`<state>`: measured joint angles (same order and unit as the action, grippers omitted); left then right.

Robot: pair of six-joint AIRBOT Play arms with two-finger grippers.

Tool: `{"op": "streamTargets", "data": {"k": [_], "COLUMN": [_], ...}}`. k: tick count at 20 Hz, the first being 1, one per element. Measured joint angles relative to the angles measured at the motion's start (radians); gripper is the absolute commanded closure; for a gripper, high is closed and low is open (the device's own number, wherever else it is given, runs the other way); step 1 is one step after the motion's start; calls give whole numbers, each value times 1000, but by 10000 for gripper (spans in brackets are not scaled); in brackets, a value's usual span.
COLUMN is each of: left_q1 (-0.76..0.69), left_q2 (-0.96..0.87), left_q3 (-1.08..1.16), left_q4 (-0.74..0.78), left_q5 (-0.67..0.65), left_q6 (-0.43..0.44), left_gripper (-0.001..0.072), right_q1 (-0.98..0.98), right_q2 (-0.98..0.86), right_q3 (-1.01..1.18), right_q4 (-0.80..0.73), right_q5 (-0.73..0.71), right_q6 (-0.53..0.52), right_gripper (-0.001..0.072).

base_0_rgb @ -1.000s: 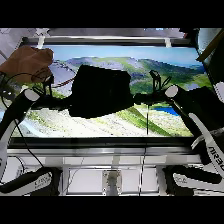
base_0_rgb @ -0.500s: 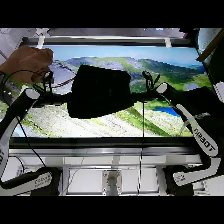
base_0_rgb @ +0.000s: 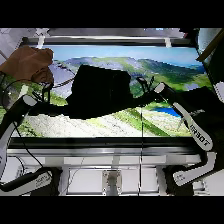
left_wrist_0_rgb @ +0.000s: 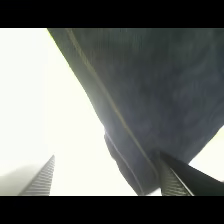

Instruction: Fold the clothes and pants, and hang the long-sleeved shirts on hangers.

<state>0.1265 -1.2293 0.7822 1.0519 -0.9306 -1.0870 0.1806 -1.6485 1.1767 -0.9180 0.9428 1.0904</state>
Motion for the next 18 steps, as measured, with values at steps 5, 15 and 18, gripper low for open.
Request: {"op": "streamTargets", "data": {"k": [5, 15, 18], "left_q1": [6, -9, -31], "left_q2": [36, 14, 13], "left_q3": [-68, -85, -85], "left_q4": [-134, -235, -256], "left_q5": [18, -78, -100], "left_q6": [151, 344, 376], "left_gripper": [8, 8, 9], "right_q1": [0, 0, 0], "right_q2": [-5, -6, -6], "right_q3": [16, 36, 37], "right_q4": [1, -2, -2], "right_q5": [-23, -48, -51], "right_q6": [-7, -11, -12], "right_gripper": [163, 163, 164]}}
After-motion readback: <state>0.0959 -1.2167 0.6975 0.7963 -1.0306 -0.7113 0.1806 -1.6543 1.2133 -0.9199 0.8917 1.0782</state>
